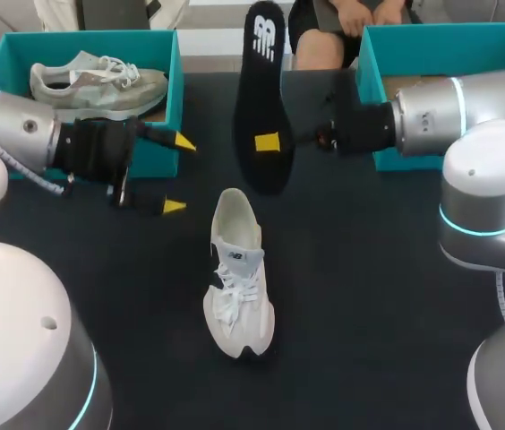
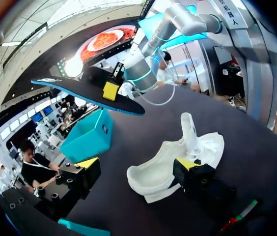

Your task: Take the shoe out of the shoebox, open the shoe tongue, remove and reinsert the insole, then place the shoe into the shoebox

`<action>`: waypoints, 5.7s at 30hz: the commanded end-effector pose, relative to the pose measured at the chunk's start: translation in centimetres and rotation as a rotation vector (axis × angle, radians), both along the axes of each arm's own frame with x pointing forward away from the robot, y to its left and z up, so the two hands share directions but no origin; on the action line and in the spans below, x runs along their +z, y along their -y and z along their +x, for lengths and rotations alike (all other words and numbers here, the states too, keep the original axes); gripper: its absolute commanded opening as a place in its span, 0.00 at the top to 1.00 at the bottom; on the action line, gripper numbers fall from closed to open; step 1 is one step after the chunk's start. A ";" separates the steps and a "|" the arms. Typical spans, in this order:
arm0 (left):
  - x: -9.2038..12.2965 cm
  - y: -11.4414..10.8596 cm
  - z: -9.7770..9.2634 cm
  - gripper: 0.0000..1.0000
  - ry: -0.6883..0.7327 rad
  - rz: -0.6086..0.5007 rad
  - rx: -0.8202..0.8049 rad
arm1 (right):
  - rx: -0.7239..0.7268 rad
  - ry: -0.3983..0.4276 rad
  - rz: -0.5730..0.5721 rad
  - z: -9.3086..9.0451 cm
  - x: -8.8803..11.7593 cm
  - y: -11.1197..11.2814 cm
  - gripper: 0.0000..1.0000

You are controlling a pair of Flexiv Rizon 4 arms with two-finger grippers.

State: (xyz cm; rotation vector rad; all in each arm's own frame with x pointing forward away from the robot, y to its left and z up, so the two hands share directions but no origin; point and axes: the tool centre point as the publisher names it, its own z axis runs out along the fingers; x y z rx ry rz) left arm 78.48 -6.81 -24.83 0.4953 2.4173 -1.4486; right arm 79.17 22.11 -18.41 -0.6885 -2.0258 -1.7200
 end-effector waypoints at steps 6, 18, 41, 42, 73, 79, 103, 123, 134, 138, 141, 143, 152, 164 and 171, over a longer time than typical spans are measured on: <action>-4.2 -1.2 -1.1 0.00 -0.046 0.071 0.046 | 0.062 0.025 0.027 0.9 -4.1 -2.6 1.00; -8.5 -1.3 -2.2 0.00 -0.106 0.133 0.084 | 0.083 0.078 0.069 0.6 -7.9 -4.0 1.00; -8.7 -1.4 -2.1 0.00 -0.122 0.128 0.094 | 0.083 0.078 0.069 0.6 -7.9 -4.0 1.00; -8.7 -1.4 -2.1 0.00 -0.122 0.128 0.094 | 0.083 0.078 0.069 0.6 -7.9 -4.0 1.00; -8.3 0.7 -1.6 0.00 -0.119 0.181 0.156 | 0.081 0.203 0.050 1.0 -11.2 -5.0 1.00; -9.1 1.4 -1.0 0.00 -0.123 0.188 0.176 | 0.117 0.193 0.053 1.3 -12.2 -4.8 1.00; -10.1 1.4 -0.7 0.00 -0.171 0.198 0.202 | 0.148 0.103 0.087 -1.2 -15.3 -5.8 1.00; -10.1 1.4 -0.7 0.00 -0.171 0.198 0.202 | 0.126 0.020 0.065 -3.8 -16.6 -5.6 1.00; -10.1 1.4 -0.7 0.00 -0.171 0.198 0.202 | 0.121 -0.037 0.015 -3.2 -17.3 -5.7 1.00; -10.1 1.4 -0.7 0.00 -0.171 0.198 0.202 | 0.111 -0.055 0.022 -3.8 -18.0 -5.8 1.00; -10.1 1.4 -0.7 0.00 -0.171 0.198 0.202 | 0.109 -0.063 0.023 -4.2 -18.3 -5.8 1.00; -10.1 1.4 -0.7 0.00 -0.171 0.198 0.202 | 0.105 -0.074 0.022 -4.5 -18.4 -5.8 1.00; -10.1 1.4 -0.7 0.00 -0.171 0.198 0.202 | 0.081 -0.021 0.011 -4.2 -17.1 -5.5 0.72; -10.1 1.4 -0.7 0.00 -0.171 0.198 0.202 | 0.096 0.065 -0.034 -2.7 -14.2 -5.3 0.61; -10.1 1.4 -0.7 0.00 -0.171 0.198 0.202 | 0.123 0.091 -0.051 -1.3 -13.3 -5.2 0.62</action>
